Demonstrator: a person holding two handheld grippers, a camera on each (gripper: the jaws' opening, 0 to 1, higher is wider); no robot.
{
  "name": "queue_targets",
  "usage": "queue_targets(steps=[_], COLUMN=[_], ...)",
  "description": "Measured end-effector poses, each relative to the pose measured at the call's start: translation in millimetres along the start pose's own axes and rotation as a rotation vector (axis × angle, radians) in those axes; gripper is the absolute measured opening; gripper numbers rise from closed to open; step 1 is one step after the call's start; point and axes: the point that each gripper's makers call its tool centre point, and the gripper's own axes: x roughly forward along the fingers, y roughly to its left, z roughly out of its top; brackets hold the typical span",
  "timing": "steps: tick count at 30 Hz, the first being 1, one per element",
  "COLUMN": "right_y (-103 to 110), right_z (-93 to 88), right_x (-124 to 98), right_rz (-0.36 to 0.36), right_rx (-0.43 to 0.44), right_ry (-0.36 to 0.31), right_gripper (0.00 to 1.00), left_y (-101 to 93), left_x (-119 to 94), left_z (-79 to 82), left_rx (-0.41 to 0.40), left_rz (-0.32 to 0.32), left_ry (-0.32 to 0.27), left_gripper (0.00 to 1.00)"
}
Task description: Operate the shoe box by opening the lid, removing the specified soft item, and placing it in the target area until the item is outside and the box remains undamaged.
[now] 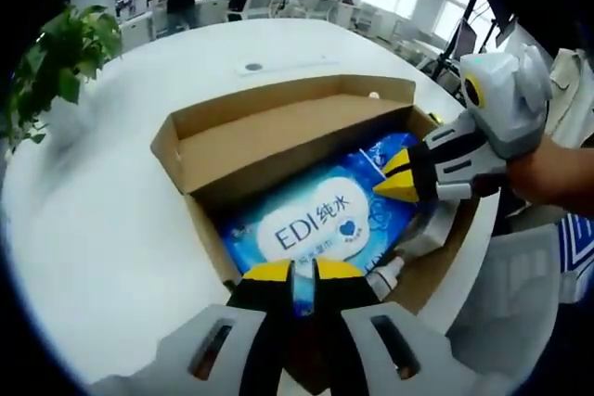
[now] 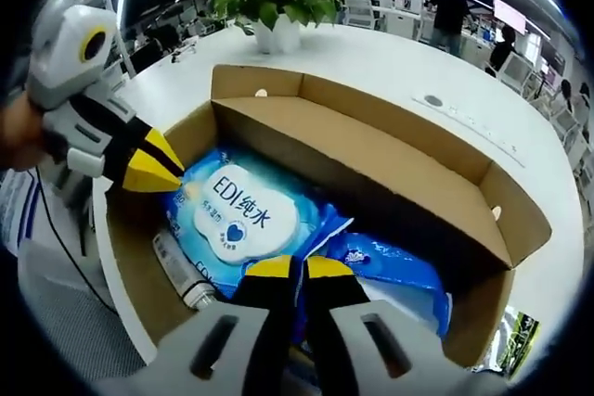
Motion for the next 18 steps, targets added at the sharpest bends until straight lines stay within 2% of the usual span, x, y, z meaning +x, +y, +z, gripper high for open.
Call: queue_targets(steps=[11,18], right_y=[-4,-14], right_z=[5.0,4.9], right_x=[-16,-32], right_rz=[-0.006,-0.033], right_rx=[0.004,0.000], right_ry=[-0.015,-0.028], right_gripper=[0.00,0.00], left_y=[3.2,3.1], left_x=[0,2], left_z=[-5.4,-5.1], left_rx=[-0.011,-0.012], left_rz=[0.009,0.014], left_ry=[0.005,0.009], left_gripper=[0.05,0.05])
